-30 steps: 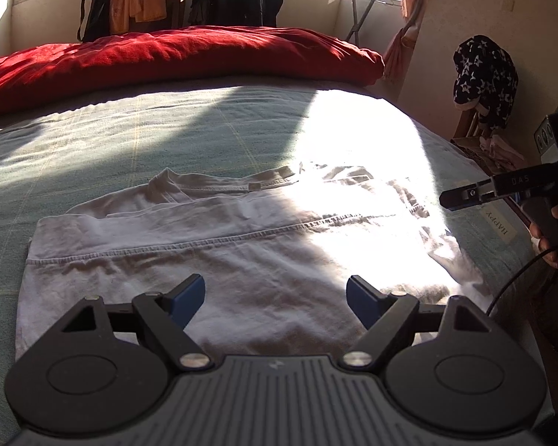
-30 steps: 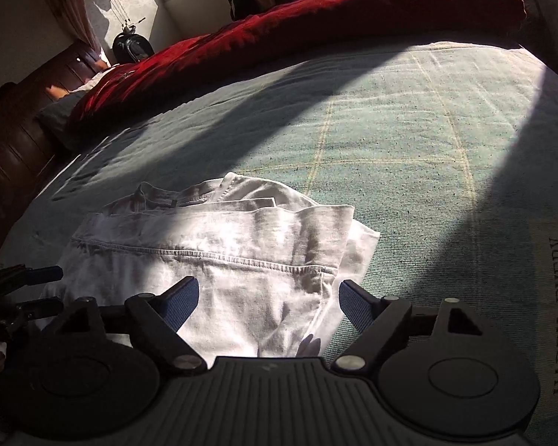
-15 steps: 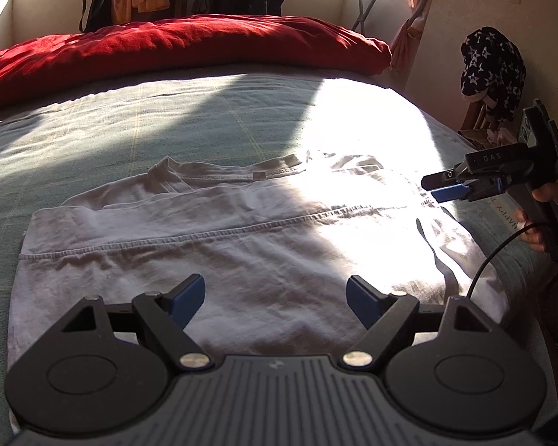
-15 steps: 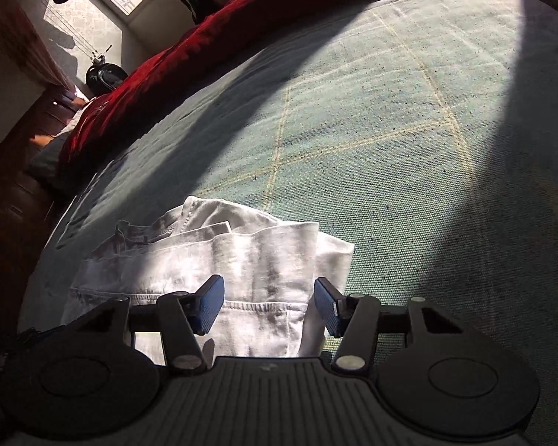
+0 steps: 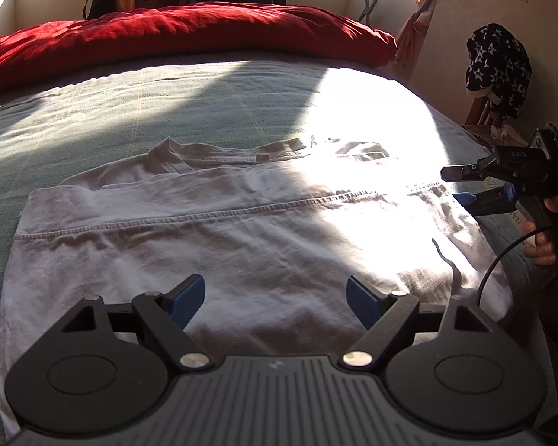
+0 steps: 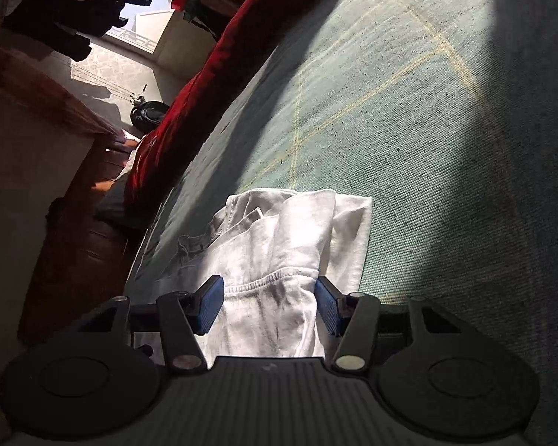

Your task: Fold clothes

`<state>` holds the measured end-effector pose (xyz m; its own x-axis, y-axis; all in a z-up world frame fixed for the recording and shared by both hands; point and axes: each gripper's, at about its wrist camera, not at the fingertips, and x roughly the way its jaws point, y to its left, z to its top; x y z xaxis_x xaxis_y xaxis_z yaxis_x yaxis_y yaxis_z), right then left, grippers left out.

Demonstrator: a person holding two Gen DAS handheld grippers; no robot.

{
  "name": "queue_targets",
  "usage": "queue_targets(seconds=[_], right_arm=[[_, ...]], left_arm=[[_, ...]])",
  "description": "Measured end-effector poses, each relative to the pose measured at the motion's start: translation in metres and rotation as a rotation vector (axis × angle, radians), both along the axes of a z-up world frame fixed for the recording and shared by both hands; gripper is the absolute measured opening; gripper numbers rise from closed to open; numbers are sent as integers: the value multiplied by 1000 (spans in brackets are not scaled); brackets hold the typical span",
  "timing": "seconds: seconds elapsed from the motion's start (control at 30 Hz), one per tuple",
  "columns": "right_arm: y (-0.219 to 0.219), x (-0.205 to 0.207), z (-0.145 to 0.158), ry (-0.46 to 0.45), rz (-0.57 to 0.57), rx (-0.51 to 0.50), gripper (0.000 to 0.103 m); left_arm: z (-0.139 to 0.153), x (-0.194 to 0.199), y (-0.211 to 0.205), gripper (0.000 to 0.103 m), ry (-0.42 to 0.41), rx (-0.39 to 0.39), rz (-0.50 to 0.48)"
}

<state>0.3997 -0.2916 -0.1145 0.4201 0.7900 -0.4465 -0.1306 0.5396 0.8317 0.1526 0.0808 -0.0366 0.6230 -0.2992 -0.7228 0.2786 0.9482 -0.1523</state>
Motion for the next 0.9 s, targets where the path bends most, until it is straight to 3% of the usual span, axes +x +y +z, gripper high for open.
queue_targets(seconds=[0.27,0.3,0.33,0.37,0.7,0.9], right_arm=[[4,19,-2,-19,-55,5,55],[6,19,-3,-17,-60,-2,44],[7,17,0,-27,-63,-16,23],[7,15,3,-37,-67,-30,16],[9,-4,51,-159,-84,-138,9],[-2,-8,37,-104,-99,-177,9]], left_arm=[[2,0,-6,83,-7,2,-9],[1,-1,-6,83,-5,1,-9],[1,-1,-6,83,-3,1,-9],[0,-2,-6,83,0,3,-8],[3,-6,1,83,-11,12,-4],[-5,-5,4,83,8,-7,9]])
